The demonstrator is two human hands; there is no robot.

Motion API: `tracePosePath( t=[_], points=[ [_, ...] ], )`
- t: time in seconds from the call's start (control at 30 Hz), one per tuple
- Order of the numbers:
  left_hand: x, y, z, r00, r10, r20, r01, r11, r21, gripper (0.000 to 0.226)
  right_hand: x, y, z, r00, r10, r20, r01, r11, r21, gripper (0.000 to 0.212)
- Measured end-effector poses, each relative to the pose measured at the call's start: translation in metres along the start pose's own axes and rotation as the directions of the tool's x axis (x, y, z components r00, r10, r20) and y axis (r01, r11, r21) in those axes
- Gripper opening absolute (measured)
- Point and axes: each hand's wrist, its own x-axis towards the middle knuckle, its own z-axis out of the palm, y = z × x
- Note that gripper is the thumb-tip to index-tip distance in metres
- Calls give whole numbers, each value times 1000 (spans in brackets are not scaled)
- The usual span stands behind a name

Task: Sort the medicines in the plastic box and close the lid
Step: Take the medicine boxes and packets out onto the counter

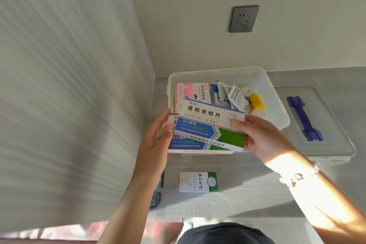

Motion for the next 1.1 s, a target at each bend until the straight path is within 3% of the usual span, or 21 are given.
tracePosePath(
  t=[0.2, 0.37, 0.57, 0.73, 0.9, 1.1],
  points=[
    [-36, -35, -32, 987, -159, -30, 157, 985, -66, 48, -19, 44, -2, 999, 9, -43, -15, 991, -134, 37],
    [-49, -81, -38, 960, -279, -18, 277, 959, -56, 35, -33, 90, -12, 998, 69, -14, -70, 966, -248, 24],
    [-48, -141, -30, 874, -485, -38, 485, 874, -9, 34, -11, 141, -22, 965, 215, -148, -250, 925, -286, 16],
    [-37, -174, -21, 856, -496, -148, 512, 853, 103, 36, 13, 170, -29, 943, 244, -225, -301, 915, -269, 16],
    [-30, -186, -20, 830, -527, -181, 540, 841, 28, 28, 26, 178, -52, 888, 246, -388, -313, 942, -119, 19],
    [-27, -187, -6, 865, -457, -204, 490, 857, 157, 30, 16, 172, -87, 843, 117, -525, -333, 880, -338, 22]
  ],
)
